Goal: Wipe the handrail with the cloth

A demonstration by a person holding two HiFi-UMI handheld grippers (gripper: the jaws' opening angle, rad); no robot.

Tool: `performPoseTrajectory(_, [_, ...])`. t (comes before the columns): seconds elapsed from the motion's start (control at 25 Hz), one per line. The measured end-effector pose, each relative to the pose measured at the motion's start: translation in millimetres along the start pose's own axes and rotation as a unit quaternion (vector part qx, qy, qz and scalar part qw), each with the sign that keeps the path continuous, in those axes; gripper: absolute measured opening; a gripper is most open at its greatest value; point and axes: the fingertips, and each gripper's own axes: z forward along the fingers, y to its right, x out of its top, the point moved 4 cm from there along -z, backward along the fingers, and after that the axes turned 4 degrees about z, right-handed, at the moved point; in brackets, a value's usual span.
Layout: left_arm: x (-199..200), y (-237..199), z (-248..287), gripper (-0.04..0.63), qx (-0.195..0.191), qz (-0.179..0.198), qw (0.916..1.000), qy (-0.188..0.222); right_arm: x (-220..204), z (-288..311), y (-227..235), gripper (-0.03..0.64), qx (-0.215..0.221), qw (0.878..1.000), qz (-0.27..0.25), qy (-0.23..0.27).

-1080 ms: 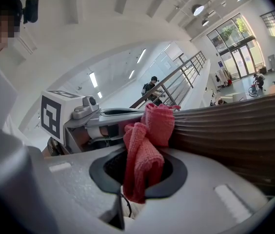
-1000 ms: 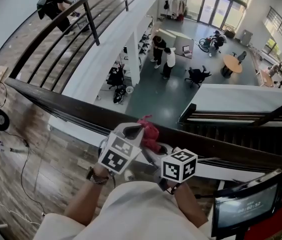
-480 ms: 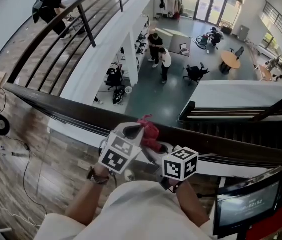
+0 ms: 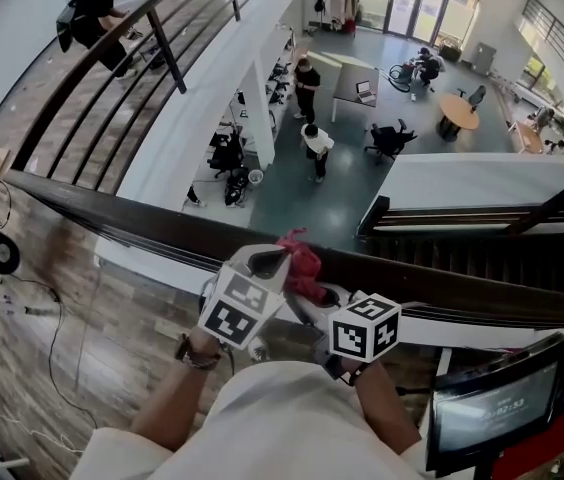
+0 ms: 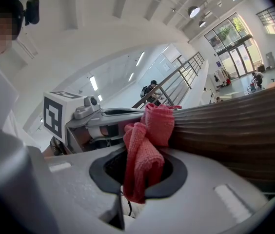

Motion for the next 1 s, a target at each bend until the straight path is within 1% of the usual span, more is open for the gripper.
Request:
performPoseTrajectory(0.28, [8, 16, 7, 0.002, -0.005, 0.005, 1.0, 0.001, -2, -18, 6, 0.062, -0.002, 1.0, 0.002, 0.007])
performPoseTrajectory(0.64, [14, 26, 15, 0.002, -0.017, 0.008, 0.9998, 0.002, -2, -31, 13, 0.061, -0.011, 1.0, 0.006, 0.014])
performPoseTrajectory(1.0, [27, 45, 27, 0.002, -0.027, 0.02, 0.9994, 0.003, -2, -54, 22, 0.062, -0.015, 1.0, 0.008, 0.022])
